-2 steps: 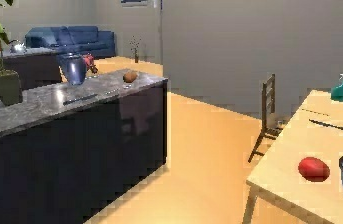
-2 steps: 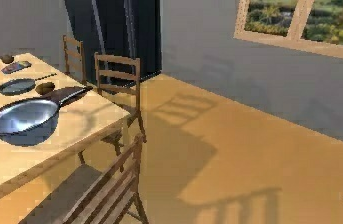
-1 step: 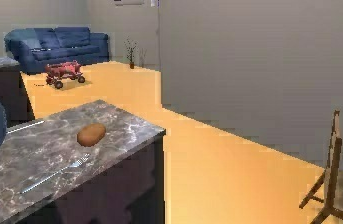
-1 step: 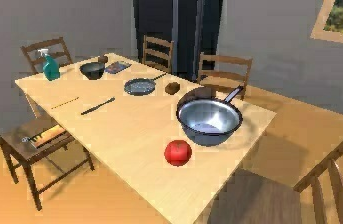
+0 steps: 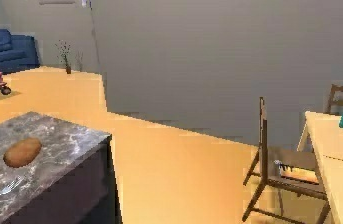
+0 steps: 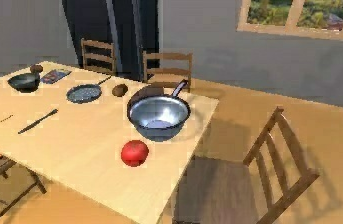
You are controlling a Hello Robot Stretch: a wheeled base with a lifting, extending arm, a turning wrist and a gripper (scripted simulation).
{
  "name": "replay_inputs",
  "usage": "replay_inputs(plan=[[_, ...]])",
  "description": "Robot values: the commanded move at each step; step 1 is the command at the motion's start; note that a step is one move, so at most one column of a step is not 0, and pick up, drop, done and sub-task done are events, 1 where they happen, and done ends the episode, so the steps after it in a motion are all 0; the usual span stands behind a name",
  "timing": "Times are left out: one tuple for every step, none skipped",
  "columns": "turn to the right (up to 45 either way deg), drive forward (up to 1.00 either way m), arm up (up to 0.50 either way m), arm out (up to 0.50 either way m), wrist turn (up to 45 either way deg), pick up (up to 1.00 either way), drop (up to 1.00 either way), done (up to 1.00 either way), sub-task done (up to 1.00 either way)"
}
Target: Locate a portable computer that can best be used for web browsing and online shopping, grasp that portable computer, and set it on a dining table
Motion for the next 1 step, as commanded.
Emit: replay_inputs(plan=[[0.0, 1.00, 0.00, 0.00, 0.0, 0.00, 0.00, 0.00, 0.00]])
